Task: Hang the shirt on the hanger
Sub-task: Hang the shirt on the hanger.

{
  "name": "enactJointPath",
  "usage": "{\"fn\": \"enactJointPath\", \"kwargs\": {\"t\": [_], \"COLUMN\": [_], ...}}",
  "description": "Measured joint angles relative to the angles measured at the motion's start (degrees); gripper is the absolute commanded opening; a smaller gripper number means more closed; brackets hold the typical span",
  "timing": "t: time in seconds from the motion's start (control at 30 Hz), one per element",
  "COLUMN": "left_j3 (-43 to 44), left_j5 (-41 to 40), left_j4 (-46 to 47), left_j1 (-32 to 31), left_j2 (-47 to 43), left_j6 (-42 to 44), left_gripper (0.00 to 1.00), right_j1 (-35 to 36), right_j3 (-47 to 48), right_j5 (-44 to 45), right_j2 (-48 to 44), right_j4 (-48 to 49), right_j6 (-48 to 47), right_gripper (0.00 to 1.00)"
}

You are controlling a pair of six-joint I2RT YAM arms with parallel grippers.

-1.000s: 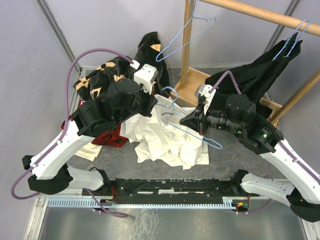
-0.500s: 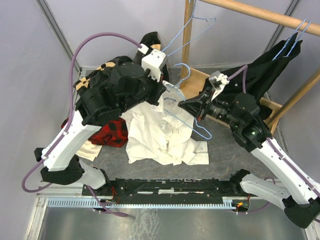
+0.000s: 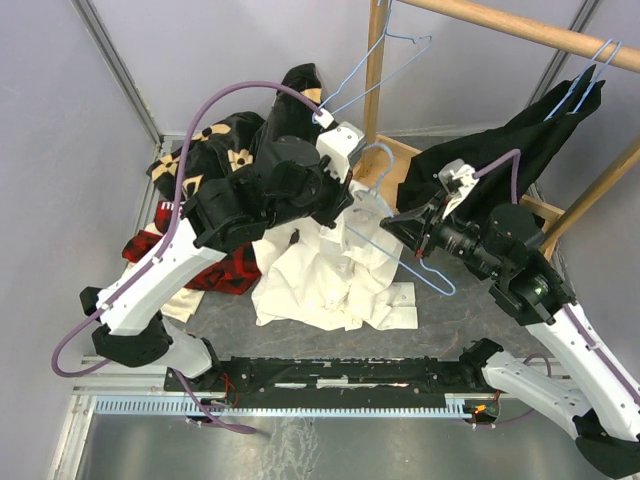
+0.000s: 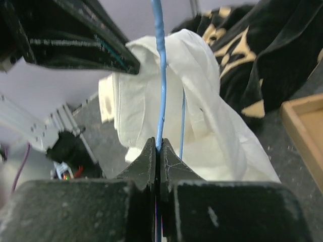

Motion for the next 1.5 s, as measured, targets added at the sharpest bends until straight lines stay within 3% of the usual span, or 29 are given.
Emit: {"fn": "enactJointPath", "kwargs": {"t": [0.27,0.57,0.9,1.33,1.43,1.5], "left_j3": [-10.08,-16.50,-17.70,-15.87,-15.04,-14.47], "left_j5": [-2.23,-5.16,-6.12,-6.36,-8.31,-9.62], "left_j4": [-0.07,-0.42,-0.28,2.14,2.05,1.92], "left_j1": [-0.04,-0.07,-0.04,-0.04,-0.04,-0.07], "left_j2": [-6.10,-12.22,-13.68,-10.16,-8.76,-8.04], "left_j6": [-0.42,-4.74,-5.81,-6.25,-6.27,-6.32], "left_gripper": [0.03,0.03,0.03,0.03,0.10,0.22], "right_j1": [-0.07,-0.24,-0.28,0.42,0.92,0.90], "right_j3": [3.72,6.62,-0.04,-10.71,-13.20,-13.73], "right_j5": [-11.23,-26.27,-26.80,-18.75,-17.20,-17.00], "right_j2": [-0.33,4.00,10.14,10.36,10.27,10.29], "right_j4": [-18.14,-18.75,0.68,25.05,28.41,29.27], "right_j6": [-9.11,-11.28,-1.16,11.41,11.54,11.47], "right_gripper": [0.00,0.00,0.00,0.00,0.00,0.00]}}
